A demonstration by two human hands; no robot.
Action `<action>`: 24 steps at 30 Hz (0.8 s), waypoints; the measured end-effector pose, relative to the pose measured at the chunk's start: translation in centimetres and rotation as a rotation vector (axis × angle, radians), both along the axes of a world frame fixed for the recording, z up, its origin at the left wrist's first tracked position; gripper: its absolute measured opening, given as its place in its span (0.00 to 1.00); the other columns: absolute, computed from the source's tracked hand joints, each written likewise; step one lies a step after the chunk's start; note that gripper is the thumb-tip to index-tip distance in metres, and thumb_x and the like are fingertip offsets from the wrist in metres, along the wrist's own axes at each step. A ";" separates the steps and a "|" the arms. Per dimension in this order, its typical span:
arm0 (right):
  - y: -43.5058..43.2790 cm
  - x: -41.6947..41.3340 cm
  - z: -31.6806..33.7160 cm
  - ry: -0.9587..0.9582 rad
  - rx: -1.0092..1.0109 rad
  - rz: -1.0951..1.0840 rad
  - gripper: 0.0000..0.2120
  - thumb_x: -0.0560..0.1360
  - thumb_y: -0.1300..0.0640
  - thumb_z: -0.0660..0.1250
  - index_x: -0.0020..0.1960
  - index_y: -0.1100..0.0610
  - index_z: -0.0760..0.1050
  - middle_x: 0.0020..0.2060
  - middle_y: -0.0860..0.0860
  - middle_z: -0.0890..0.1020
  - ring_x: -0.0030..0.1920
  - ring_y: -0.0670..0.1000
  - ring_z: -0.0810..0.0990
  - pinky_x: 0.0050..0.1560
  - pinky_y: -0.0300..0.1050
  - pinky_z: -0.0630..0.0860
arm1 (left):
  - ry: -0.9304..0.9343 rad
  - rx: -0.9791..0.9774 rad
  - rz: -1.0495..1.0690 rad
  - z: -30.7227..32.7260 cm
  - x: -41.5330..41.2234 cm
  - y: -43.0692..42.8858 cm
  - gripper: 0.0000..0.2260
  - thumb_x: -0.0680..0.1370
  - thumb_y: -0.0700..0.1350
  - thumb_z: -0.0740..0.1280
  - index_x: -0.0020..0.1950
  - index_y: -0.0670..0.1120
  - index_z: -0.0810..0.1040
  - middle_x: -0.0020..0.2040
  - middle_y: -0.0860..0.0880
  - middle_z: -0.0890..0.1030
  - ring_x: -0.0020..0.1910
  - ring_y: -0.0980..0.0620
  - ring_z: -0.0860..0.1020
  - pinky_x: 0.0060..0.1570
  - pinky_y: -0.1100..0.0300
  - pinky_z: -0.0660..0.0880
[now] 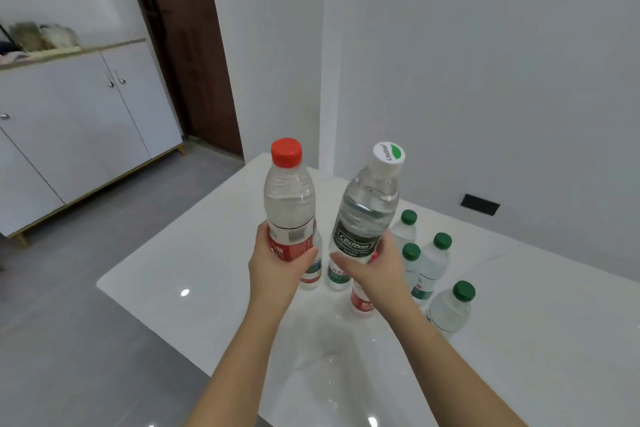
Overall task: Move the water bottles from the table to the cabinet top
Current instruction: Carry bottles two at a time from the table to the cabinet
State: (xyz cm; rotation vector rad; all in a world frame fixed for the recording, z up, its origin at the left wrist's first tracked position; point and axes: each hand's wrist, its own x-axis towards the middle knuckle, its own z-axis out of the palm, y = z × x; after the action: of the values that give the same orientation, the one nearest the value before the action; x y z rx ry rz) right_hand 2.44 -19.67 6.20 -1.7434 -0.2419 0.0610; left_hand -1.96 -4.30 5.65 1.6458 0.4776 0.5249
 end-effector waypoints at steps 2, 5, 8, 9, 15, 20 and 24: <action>0.3 0.1 3.2 -0.050 0.054 0.003 0.28 0.66 0.57 0.80 0.60 0.43 0.71 0.50 0.38 0.81 0.49 0.35 0.80 0.46 0.30 0.76 | -0.066 -0.009 0.003 3.0 0.1 0.1 0.26 0.66 0.41 0.79 0.56 0.59 0.72 0.50 0.62 0.79 0.50 0.63 0.78 0.47 0.65 0.74; 0.3 -0.1 6.8 -0.129 0.101 -0.003 0.26 0.66 0.57 0.79 0.55 0.39 0.70 0.49 0.39 0.82 0.48 0.36 0.81 0.45 0.32 0.77 | -0.142 -0.031 0.018 6.5 -0.3 0.3 0.26 0.66 0.41 0.79 0.56 0.59 0.71 0.50 0.62 0.78 0.50 0.61 0.78 0.51 0.60 0.75; 0.2 -0.5 8.4 -0.158 0.126 0.001 0.26 0.67 0.58 0.78 0.56 0.38 0.71 0.49 0.40 0.83 0.48 0.39 0.82 0.46 0.36 0.78 | -0.159 -0.051 0.042 8.0 -1.4 0.9 0.30 0.66 0.40 0.79 0.64 0.53 0.72 0.55 0.57 0.80 0.55 0.55 0.79 0.57 0.53 0.76; 0.3 -0.7 8.6 -0.152 0.135 0.005 0.27 0.67 0.58 0.78 0.57 0.38 0.71 0.50 0.40 0.83 0.48 0.39 0.82 0.46 0.37 0.78 | -0.158 -0.059 0.055 8.1 -1.8 1.2 0.31 0.66 0.40 0.79 0.66 0.52 0.72 0.57 0.55 0.80 0.56 0.53 0.79 0.58 0.51 0.76; 3.1 -2.0 8.3 -0.048 0.222 -0.014 0.31 0.66 0.61 0.78 0.65 0.48 0.71 0.54 0.45 0.82 0.53 0.45 0.81 0.52 0.43 0.78 | -0.170 -0.091 0.139 8.0 -4.8 3.3 0.30 0.66 0.38 0.78 0.65 0.51 0.73 0.57 0.53 0.81 0.56 0.51 0.79 0.55 0.52 0.78; 8.1 -2.7 8.7 -0.041 0.224 0.023 0.31 0.66 0.61 0.78 0.65 0.50 0.71 0.54 0.46 0.82 0.54 0.47 0.81 0.51 0.45 0.79 | -0.188 -0.109 0.186 8.2 -6.6 7.8 0.26 0.66 0.37 0.78 0.60 0.52 0.75 0.52 0.52 0.83 0.50 0.52 0.82 0.47 0.55 0.79; 13.7 -3.2 8.8 -0.079 0.245 0.053 0.29 0.66 0.63 0.78 0.61 0.46 0.72 0.51 0.43 0.82 0.51 0.44 0.82 0.48 0.40 0.78 | -0.212 -0.128 0.250 8.0 -7.9 13.3 0.25 0.66 0.35 0.77 0.59 0.51 0.75 0.49 0.51 0.83 0.48 0.50 0.82 0.41 0.56 0.78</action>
State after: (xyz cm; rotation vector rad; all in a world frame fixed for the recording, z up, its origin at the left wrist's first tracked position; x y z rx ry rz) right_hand -0.80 -5.98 15.02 -1.4972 -0.3389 0.0007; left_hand -9.88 9.05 13.65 1.3977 0.5506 0.8291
